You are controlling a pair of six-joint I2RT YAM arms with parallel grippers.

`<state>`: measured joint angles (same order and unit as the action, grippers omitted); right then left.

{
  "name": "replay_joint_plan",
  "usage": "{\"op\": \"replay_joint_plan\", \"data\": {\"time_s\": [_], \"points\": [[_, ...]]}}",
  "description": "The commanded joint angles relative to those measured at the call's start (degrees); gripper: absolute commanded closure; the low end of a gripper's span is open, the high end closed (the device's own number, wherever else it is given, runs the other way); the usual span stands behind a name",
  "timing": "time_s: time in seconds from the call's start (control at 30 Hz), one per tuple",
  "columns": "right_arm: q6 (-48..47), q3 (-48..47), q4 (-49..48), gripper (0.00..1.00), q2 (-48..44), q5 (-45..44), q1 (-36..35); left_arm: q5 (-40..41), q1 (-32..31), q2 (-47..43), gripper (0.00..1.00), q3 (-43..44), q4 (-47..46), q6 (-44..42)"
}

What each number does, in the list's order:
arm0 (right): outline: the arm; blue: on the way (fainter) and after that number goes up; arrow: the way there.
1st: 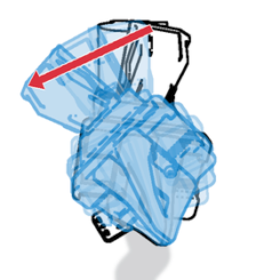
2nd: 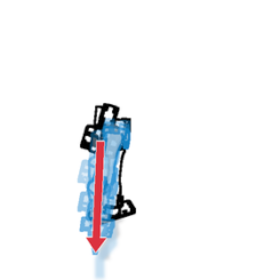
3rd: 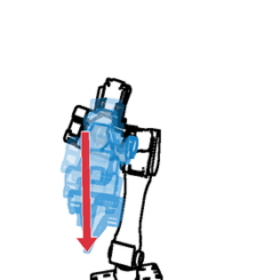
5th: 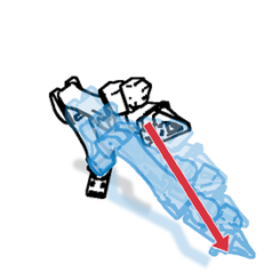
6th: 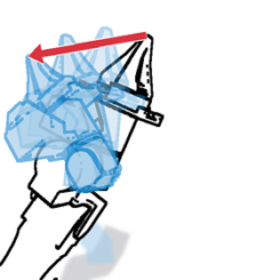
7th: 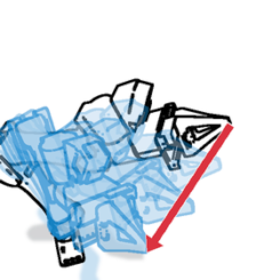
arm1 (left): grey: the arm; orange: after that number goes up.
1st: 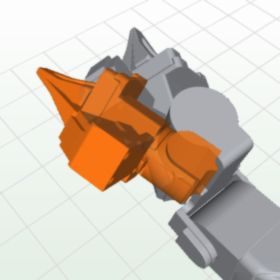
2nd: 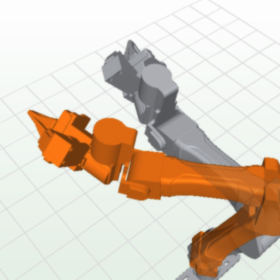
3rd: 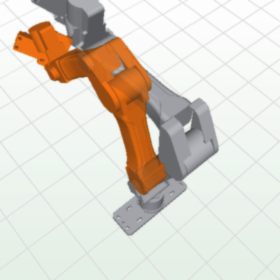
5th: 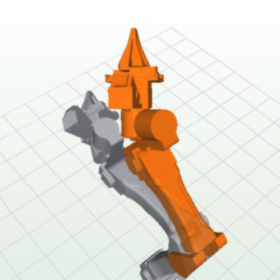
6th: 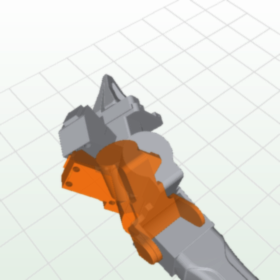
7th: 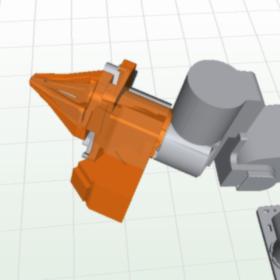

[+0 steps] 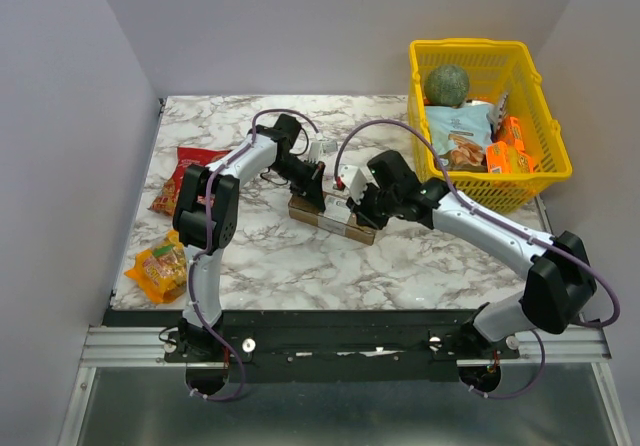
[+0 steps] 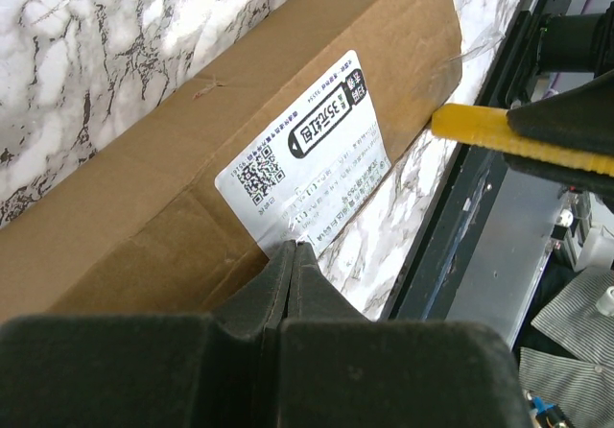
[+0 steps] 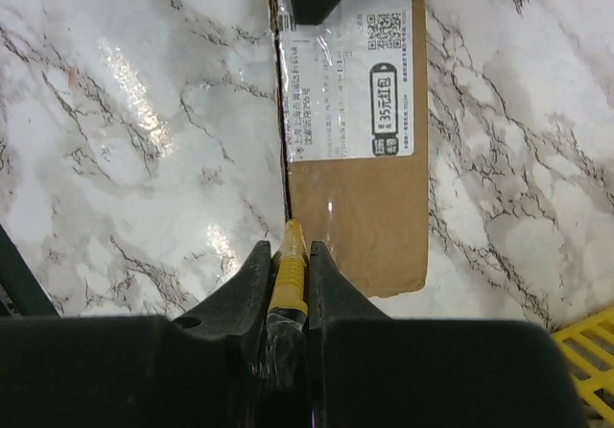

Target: Unpack the express box

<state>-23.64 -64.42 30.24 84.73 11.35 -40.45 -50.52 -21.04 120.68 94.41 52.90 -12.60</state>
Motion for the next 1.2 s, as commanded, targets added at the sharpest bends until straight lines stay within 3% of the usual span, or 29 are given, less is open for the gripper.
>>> {"op": "replay_joint_plan", "data": {"time_s": [0.0,0.5,0.93,1.07,1.1,1.17], "points": [[-1.5,3.3,4.3,0.99,-3.2,-4.1,1.8,24.1,0.3,7.5,1.00,-3.6,-3.2,-7.0],[-1.9,11.0,6.1,1.00,-16.4,-4.8,6.1,24.6,0.2,7.9,1.00,-3.7,-3.7,-7.8],[0.0,8.9,10.0,1.00,-24.3,-10.0,9.1,23.8,-0.1,8.2,1.00,-2.0,-3.3,-7.5],[-0.2,10.4,11.8,1.00,-28.5,-8.8,9.5,17.4,-0.2,5.4,0.98,-2.0,-3.9,-8.0],[0.3,10.6,11.8,1.00,-30.0,-8.2,9.5,15.0,-0.2,4.0,0.90,-2.2,-4.3,-8.7],[1.6,10.5,11.8,1.00,-30.8,-5.4,9.5,6.1,-0.2,-2.3,0.84,-5.0,-8.0,-10.2]]}}
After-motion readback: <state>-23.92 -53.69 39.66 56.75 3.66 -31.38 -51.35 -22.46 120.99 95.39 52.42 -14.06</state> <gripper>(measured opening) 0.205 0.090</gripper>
